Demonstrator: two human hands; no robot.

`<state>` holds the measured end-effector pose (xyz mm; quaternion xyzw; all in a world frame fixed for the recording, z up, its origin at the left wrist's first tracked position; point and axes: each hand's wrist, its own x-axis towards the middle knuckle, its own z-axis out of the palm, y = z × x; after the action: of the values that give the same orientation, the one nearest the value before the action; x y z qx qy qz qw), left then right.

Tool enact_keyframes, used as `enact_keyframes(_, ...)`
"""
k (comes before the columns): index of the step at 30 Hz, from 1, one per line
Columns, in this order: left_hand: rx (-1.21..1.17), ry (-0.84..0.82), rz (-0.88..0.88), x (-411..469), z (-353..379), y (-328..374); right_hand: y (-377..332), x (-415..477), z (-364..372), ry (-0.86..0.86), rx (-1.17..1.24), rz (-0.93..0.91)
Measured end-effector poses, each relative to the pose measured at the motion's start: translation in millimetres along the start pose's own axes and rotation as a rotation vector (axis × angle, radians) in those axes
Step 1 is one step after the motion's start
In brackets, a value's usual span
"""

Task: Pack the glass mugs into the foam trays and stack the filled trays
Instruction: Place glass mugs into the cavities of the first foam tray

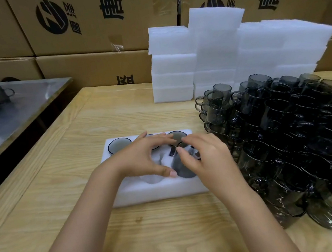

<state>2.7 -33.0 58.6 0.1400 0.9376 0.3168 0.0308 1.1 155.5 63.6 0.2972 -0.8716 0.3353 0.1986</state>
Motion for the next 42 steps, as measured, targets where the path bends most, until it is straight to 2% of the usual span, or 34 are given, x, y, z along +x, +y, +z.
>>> enact_keyframes(6,-0.066,0.054,0.044,-4,4,1,1,1,4,-0.077,-0.035,-0.037)
enact_keyframes(11,-0.205,0.121,0.048,-10,8,10,5,1,0,-0.197,0.045,-0.002)
enact_keyframes(15,-0.184,0.14,0.095,-10,13,18,9,-1,-1,-0.266,0.133,0.069)
enact_keyframes(19,-0.153,0.145,0.103,-12,15,18,10,-4,5,-0.258,0.13,0.107)
enact_keyframes(25,-0.026,0.148,0.125,-22,20,22,5,-11,12,-0.22,0.153,0.115)
enact_keyframes(27,0.104,0.148,0.148,-26,26,26,2,-15,14,-0.215,0.128,0.104)
enact_keyframes(31,0.462,0.207,0.192,-30,37,31,1,-26,22,-0.322,-0.215,0.01)
enact_keyframes(34,0.56,0.219,0.203,-30,42,30,-1,-33,24,-0.353,-0.312,-0.016)
enact_keyframes(37,0.516,0.222,0.157,-29,45,26,2,-40,22,-0.358,-0.238,-0.035)
enact_keyframes(39,0.489,0.196,0.132,-27,45,24,4,-43,25,-0.281,-0.152,-0.041)
enact_keyframes(40,0.481,0.18,0.143,-27,45,23,2,-44,28,-0.21,-0.073,-0.012)
enact_keyframes(42,0.436,0.19,0.168,-29,39,29,-5,-44,31,-0.051,0.174,0.171)
